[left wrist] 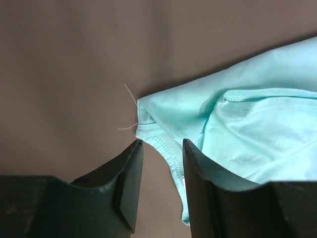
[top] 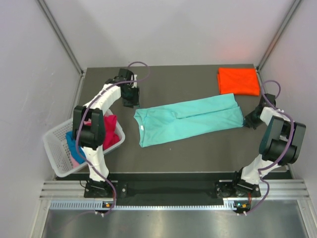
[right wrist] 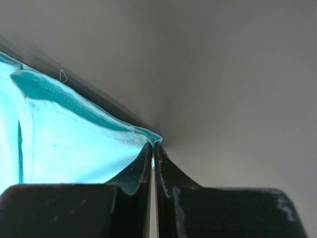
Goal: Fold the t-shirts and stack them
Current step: Fold the tshirt
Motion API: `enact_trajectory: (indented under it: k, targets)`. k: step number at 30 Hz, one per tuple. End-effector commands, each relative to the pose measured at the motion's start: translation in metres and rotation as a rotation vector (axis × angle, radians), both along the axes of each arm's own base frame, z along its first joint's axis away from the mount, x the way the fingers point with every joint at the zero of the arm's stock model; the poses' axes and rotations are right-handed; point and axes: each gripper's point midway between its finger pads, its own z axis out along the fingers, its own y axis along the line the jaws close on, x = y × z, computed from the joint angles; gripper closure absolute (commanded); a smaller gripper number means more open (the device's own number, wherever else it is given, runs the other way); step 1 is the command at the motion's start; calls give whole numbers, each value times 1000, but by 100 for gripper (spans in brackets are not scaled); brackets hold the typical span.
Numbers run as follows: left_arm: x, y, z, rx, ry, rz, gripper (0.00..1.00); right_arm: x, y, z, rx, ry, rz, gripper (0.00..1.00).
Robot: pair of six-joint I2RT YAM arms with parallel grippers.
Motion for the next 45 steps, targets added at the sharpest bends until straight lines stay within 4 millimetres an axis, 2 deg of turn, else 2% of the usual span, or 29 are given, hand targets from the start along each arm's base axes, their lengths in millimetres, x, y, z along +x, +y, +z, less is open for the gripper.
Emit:
enact_trajectory:
  k: [1, 6, 7, 10, 16, 21, 25, 26, 28, 29, 31, 37, 40, 42, 43, 45]
  targets:
    - [11, -3, -9, -43, -2, -50, 57, 4, -8, 2, -36, -29, -12, 100]
    - [13, -1, -28, -29, 54, -69, 57, 7, -8, 10, -43, -49, -4, 99]
    - [14, -2, -29, -29, 58, -73, 57, 7, -8, 12, -41, -48, -4, 91]
    - [15, -3, -36, -31, 80, -83, 57, 10, -7, 18, -34, -56, 10, 79]
    - [20, 0, -47, 0, 88, -78, 57, 17, 1, 35, -3, -115, 42, 68]
    - [22, 3, -60, 17, 111, -65, 58, 19, 6, 52, 3, -162, 57, 66]
    - [24, 9, -66, 49, 116, -52, 67, 20, 8, 64, 2, -194, 65, 65]
    - [26, 8, -67, 51, 114, -54, 78, 21, 10, 69, 8, -213, 69, 65]
    - [28, 9, -69, 56, 111, -54, 89, 22, 13, 76, 15, -240, 75, 65]
    - [32, 10, -69, 68, 106, -50, 100, 23, 16, 83, 24, -267, 82, 65]
    - [37, 12, -69, 75, 101, -40, 100, 23, 22, 93, 38, -309, 92, 64]
    - [73, 11, -58, 79, 12, 37, 100, 25, 29, 119, 38, -390, 106, 64]
    - [102, 9, -41, 76, -77, 78, 100, 29, 29, 134, 30, -426, 116, 64]
    - [113, 8, -40, 66, -108, 94, 100, 30, 29, 142, 22, -444, 118, 63]
    - [125, 5, -32, 52, -153, 98, 100, 30, 30, 147, 20, -459, 121, 63]
    - [137, 10, -31, 80, -193, 129, 100, 32, 31, 156, 16, -489, 130, 63]
